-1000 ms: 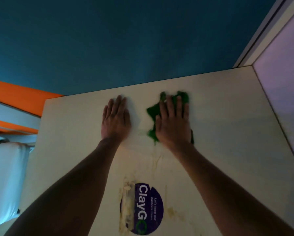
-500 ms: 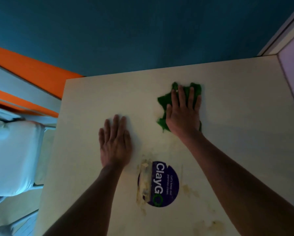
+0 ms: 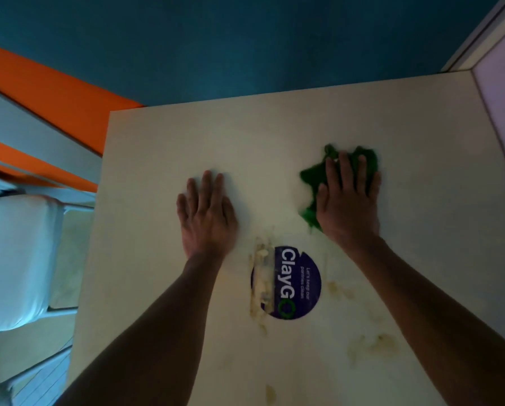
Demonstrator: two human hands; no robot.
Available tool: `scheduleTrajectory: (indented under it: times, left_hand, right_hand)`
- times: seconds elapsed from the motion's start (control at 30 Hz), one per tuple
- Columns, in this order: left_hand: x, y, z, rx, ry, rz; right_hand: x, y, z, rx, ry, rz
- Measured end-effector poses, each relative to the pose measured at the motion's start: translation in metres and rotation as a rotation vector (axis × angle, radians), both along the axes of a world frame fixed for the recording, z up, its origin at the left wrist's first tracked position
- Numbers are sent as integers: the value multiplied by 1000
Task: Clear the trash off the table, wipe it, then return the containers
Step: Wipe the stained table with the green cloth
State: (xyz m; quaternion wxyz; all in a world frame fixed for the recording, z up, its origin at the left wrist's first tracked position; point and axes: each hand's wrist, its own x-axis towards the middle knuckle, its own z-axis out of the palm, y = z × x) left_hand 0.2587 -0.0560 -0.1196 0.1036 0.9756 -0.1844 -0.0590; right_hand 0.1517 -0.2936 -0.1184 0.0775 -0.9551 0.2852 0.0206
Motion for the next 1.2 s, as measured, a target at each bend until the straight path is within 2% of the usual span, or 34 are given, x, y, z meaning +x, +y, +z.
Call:
scheduleTrajectory:
  times: [0.07, 0.2, 0.37, 0.47, 0.57, 0.7, 0.8, 1.0, 1.07, 1.2]
  left_hand:
    - [1, 3, -3, 5, -6, 3]
    - [6, 2, -6, -14, -10, -18]
    - [-47, 27, -4, -60, -15, -46]
    - [-103, 46, -1, -14, -14, -52]
    - [-107, 47, 0, 4, -2, -31]
    - [-106, 49, 0, 8, 29, -38]
    - [-109, 51, 1, -13, 25, -38]
    - [-106, 49, -3, -23, 16, -12]
    - [-106, 49, -3, -27, 7, -20]
    - [-107, 54, -5, -26, -10, -55]
  right_hand:
    - [11, 28, 1, 29, -16, -26]
    - [-44, 81, 2, -6, -15, 154]
    - [-130, 75, 6, -15, 48, 71]
    - [-109, 80, 4, 15, 29, -56]
    - [-75, 108, 6, 60, 8, -132]
    - [-117, 155, 9, 56, 19, 53]
    - [-149, 162, 14, 87, 55, 73]
    - [-72, 135, 6, 60, 7, 9]
    - [-71, 140, 3, 64, -1, 3]
    - [-147, 171, 6, 64, 25, 60]
